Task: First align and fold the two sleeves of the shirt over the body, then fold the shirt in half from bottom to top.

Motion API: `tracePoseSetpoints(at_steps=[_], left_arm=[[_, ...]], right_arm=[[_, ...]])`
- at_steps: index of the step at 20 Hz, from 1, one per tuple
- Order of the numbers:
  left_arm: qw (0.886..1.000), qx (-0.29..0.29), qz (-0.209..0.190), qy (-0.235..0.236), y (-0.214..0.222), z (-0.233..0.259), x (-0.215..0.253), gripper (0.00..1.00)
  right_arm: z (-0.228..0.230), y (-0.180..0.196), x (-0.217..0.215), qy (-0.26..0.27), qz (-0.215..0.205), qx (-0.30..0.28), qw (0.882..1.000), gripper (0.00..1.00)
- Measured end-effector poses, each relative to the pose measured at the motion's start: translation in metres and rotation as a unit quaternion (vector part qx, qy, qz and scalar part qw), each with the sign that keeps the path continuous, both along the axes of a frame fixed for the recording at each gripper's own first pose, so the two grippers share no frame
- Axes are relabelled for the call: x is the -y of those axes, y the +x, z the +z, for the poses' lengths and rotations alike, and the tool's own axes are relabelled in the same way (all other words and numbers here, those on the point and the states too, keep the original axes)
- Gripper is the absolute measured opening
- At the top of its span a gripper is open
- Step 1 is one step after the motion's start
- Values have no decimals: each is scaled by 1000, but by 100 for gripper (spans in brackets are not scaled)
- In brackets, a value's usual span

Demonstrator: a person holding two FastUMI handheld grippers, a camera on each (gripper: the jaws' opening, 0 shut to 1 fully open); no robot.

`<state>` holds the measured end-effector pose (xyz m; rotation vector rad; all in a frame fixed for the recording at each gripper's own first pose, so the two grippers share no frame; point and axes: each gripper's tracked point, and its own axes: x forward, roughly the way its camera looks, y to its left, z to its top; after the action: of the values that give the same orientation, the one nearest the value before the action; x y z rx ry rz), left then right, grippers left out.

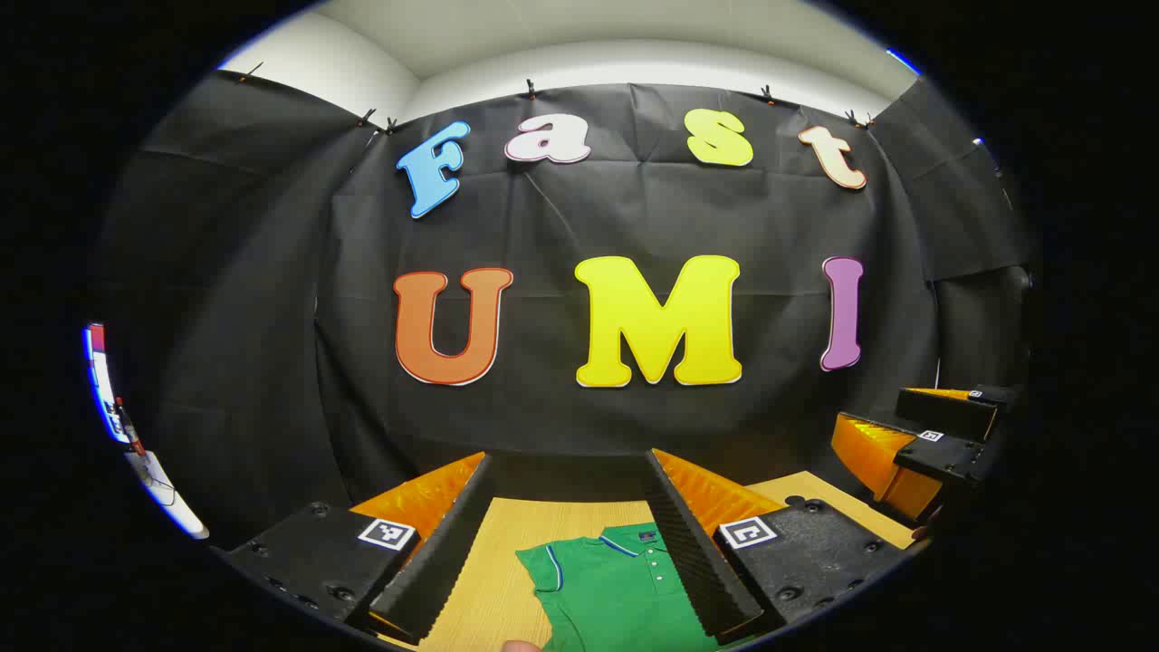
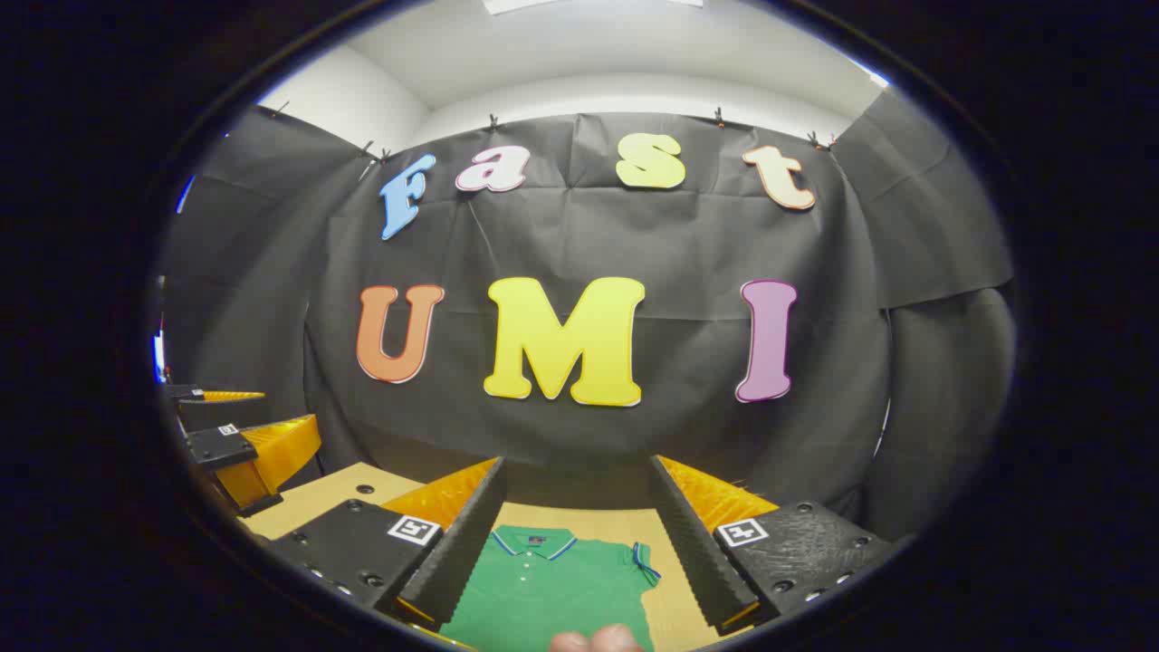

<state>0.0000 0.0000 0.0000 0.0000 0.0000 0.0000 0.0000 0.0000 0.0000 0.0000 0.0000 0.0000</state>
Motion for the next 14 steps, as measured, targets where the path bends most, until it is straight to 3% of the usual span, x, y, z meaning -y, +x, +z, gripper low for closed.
tracePoseSetpoints(at_steps=[14], left_arm=[[1000, 0, -2, 3, -5, 2, 15, 100]], right_arm=[[-9, -9, 22, -8, -5, -12, 1000, 95]])
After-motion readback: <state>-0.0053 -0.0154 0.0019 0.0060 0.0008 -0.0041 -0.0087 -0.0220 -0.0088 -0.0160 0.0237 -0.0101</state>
